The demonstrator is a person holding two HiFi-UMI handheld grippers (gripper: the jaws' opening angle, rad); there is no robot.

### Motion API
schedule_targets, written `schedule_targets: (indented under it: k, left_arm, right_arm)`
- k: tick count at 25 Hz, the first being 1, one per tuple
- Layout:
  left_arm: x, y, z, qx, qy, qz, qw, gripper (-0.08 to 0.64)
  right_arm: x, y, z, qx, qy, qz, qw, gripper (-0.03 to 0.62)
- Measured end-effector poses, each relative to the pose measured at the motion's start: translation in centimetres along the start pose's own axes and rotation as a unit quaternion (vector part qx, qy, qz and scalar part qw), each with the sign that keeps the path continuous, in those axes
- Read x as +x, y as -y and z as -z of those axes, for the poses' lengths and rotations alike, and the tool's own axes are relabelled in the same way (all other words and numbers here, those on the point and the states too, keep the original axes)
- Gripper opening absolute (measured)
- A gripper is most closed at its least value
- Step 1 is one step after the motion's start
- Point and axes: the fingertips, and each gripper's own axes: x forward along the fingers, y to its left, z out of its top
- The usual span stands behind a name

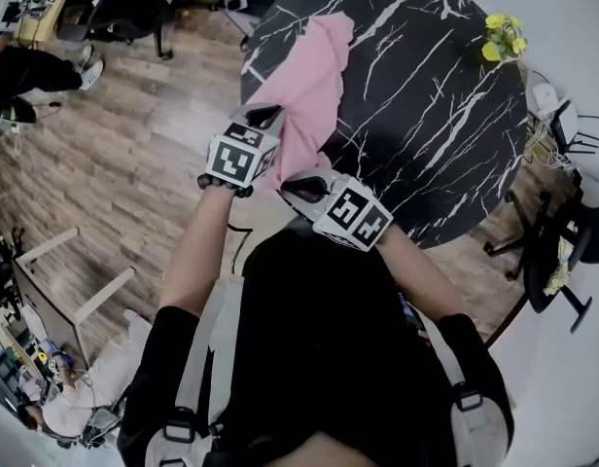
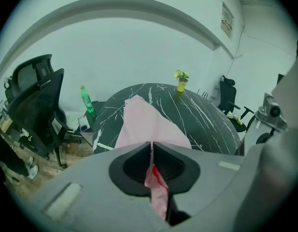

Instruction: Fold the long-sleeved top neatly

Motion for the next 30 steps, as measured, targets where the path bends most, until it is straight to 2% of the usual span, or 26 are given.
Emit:
schedule_targets:
  k: [6, 10, 16, 20, 22, 25, 30]
  left_arm:
    - [-1.3, -3.1, 2.5, -0.038, 0.014, -0.011, 0.9991, 0.039]
    - [-2.3, -4.4, 3.9, -0.071, 0.025, -0.017, 0.9970, 0.048]
    - [-1.9, -5.5, 5.3, -0.085, 0.025, -0.023, 0.9958, 0.048]
    - [-1.3, -5.7, 5.4, -0.094, 0.034, -0.021, 0.9947, 0.048]
    - [-1.1, -5.8, 5.9, -0.102, 0.036, -0.022, 0.9938, 0.048]
    - [-1.1, -5.9, 6.4, -0.111, 0.036, -0.022, 0.9929, 0.048]
    - [-1.0, -5.6, 6.2, -0.111, 0.038, -0.020, 0.9929, 0.050]
  right_arm:
    - [7.1, 0.4, 1.4, 0.001, -0.045, 0.021, 0.999, 0.014]
    - [9.8, 0.7, 2.3, 0.005, -0.064, 0.023, 0.998, 0.029]
    - [11.2, -0.6, 2.8, -0.014, -0.092, -0.006, 0.996, 0.129]
    - [9.0, -1.2, 1.6, -0.041, -0.074, -0.018, 0.996, 0.183]
    - [6.6, -0.2, 0.5, -0.037, -0.053, 0.005, 0.998, 0.184]
    - [2.8, 4.0, -0.4, 0.009, -0.022, 0.061, 0.998, 0.184]
    - [-1.7, 12.0, -0.3, 0.086, -0.001, 0.155, 0.984, 0.179]
